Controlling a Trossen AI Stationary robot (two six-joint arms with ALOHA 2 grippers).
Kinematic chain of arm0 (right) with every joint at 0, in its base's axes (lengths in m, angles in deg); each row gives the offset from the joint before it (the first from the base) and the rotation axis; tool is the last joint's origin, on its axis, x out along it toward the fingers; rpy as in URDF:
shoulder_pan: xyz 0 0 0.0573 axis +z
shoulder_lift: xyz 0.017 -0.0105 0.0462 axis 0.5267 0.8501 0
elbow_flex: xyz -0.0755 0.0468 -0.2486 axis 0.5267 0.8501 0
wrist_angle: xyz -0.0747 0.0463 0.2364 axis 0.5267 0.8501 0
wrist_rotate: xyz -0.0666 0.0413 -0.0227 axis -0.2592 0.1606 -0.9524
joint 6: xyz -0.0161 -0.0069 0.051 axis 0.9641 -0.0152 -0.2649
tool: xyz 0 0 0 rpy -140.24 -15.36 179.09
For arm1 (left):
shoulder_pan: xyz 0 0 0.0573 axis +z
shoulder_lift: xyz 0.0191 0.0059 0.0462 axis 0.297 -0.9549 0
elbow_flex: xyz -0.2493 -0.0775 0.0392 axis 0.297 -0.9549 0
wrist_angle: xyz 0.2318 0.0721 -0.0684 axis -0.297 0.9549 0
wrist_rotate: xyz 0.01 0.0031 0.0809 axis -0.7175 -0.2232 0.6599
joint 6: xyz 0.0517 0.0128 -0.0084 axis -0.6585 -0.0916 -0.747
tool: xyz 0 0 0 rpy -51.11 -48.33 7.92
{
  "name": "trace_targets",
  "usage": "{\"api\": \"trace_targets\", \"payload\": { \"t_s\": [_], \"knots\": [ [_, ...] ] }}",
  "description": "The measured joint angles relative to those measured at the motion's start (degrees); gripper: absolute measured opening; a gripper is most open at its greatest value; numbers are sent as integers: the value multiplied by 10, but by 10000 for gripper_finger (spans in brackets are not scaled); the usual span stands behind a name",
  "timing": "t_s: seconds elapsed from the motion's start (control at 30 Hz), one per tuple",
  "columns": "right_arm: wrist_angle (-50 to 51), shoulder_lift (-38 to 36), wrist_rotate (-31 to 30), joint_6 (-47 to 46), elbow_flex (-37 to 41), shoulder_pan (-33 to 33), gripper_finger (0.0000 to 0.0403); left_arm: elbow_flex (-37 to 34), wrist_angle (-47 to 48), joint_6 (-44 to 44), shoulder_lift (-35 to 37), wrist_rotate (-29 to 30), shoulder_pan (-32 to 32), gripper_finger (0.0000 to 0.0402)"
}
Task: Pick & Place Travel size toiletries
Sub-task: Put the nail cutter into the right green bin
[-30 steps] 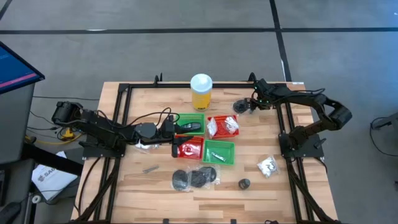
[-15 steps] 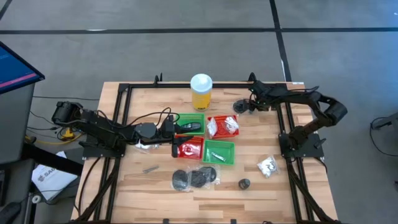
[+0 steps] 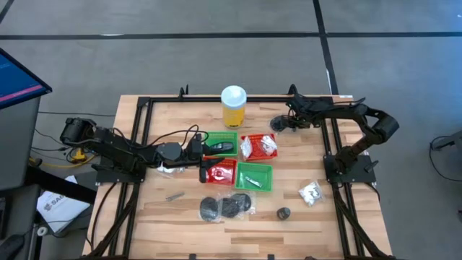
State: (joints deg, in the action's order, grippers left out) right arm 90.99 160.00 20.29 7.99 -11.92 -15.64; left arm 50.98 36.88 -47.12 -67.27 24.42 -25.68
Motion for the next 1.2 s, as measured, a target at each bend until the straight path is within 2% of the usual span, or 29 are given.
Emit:
{"api": "trace_targets", "payload": {
  "t_s": [0.2,0.97,1.2],
  "knots": [
    [10,3,-13,5,0,2,35,0,0,0,0,0,0,127],
    [24,-1,-10,33,0,5,37,0,2,0,0,2,0,127],
    [42,-32,15,48,3,10,37,0,2,0,0,2,0,127]
  ]
}}
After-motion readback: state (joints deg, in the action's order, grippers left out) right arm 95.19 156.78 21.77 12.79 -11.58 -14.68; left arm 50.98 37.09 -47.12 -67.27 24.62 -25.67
